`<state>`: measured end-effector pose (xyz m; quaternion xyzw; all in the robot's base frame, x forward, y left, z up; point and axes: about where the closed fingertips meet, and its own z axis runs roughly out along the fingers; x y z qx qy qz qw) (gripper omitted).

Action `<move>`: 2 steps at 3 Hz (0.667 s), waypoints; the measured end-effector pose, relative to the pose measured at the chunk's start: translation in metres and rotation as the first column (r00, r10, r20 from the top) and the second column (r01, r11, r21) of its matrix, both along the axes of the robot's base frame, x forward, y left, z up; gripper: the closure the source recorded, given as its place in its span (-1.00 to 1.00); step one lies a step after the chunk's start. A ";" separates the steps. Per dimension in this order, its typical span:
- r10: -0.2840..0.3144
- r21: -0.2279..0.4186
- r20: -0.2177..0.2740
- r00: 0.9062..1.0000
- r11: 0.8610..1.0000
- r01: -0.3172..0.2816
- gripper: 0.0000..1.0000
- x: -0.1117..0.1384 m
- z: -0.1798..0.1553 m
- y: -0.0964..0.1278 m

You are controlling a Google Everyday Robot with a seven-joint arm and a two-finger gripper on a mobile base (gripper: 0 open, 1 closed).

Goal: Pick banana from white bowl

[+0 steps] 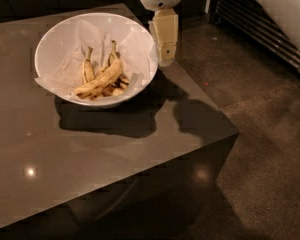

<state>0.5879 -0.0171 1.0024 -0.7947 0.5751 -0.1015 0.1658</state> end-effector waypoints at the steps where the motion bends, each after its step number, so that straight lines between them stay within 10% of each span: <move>1: 0.022 0.016 0.009 1.000 1.000 -0.022 -1.00 0.003 0.001 0.005; 2: 0.077 0.007 -0.006 0.997 0.997 -0.077 -1.00 0.006 -0.004 0.020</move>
Offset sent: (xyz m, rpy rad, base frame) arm 0.0045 0.0323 -0.0114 -0.0250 0.0532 0.1445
